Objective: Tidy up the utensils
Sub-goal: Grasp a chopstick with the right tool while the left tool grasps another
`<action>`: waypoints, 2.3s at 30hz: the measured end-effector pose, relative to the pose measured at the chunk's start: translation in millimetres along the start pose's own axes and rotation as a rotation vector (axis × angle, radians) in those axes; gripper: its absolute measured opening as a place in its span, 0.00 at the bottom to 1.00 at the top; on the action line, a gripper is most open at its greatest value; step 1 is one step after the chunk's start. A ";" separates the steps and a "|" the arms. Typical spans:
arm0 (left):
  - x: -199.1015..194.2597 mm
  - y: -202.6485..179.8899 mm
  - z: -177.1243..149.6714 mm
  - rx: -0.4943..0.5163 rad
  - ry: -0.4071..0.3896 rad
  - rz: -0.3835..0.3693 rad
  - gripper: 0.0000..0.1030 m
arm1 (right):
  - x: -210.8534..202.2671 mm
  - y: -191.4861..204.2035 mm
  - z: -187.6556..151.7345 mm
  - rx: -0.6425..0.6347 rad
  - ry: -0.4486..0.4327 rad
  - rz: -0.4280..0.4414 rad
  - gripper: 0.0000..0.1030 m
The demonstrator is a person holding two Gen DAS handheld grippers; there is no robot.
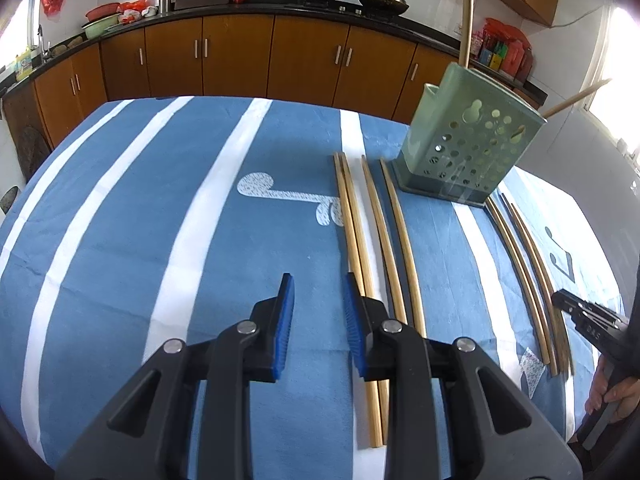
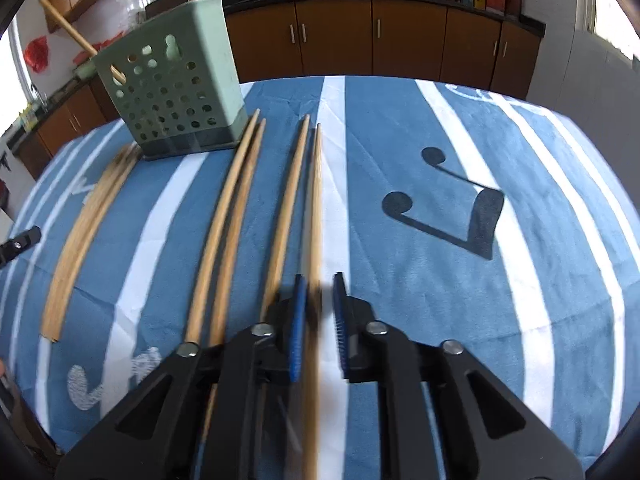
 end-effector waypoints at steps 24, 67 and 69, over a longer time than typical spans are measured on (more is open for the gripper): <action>22.9 -26.0 -13.2 0.150 0.085 0.022 0.12 | 5.4 -30.2 15.9 0.102 -0.030 -0.049 0.08; 45.1 21.0 13.5 0.039 0.031 0.084 0.09 | 23.8 -18.4 34.3 0.106 -0.072 -0.027 0.09; 45.2 20.9 13.4 0.039 0.031 0.084 0.09 | 23.9 -18.9 34.4 0.107 -0.072 -0.025 0.09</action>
Point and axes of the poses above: each gripper's, at about its wrist camera, not at the fingertips, and x roughly the way its jaws point, y to its left, z to its top, the point moved 4 cm from there along x, roughly the way its jaws point, and after that the axes turned 12 degrees about x, right-handed, at the moved point
